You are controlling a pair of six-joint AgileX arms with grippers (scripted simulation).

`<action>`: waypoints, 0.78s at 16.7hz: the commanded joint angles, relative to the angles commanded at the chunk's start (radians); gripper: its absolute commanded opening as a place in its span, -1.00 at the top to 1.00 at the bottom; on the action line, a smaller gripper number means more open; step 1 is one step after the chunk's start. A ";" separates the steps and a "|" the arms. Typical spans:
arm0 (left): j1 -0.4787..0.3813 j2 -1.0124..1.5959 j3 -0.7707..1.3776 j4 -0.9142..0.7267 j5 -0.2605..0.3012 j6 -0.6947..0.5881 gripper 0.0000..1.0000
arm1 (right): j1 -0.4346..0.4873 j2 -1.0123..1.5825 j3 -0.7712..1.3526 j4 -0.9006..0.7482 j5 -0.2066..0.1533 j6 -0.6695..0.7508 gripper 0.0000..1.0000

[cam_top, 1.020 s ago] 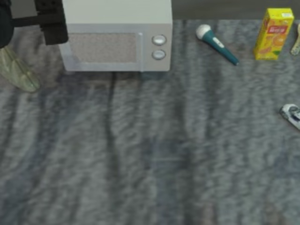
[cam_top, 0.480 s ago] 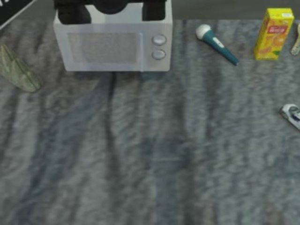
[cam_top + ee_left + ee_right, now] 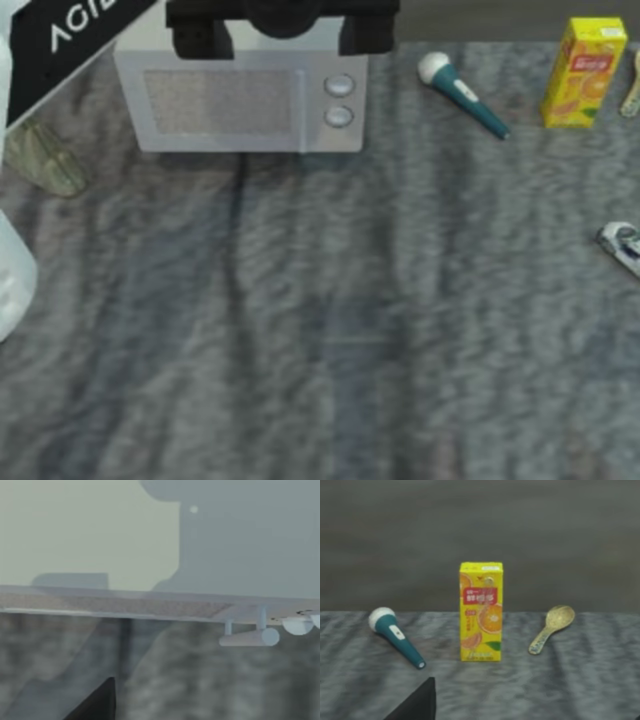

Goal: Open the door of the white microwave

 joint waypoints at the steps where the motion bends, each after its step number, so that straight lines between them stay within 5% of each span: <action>1: 0.000 0.000 0.000 0.000 0.000 0.000 -1.00 | 0.000 0.000 0.000 0.000 0.000 0.000 -1.00; 13: 0.051 0.106 -0.105 0.225 0.024 0.048 -1.00 | 0.000 0.000 0.000 0.000 0.000 0.000 -1.00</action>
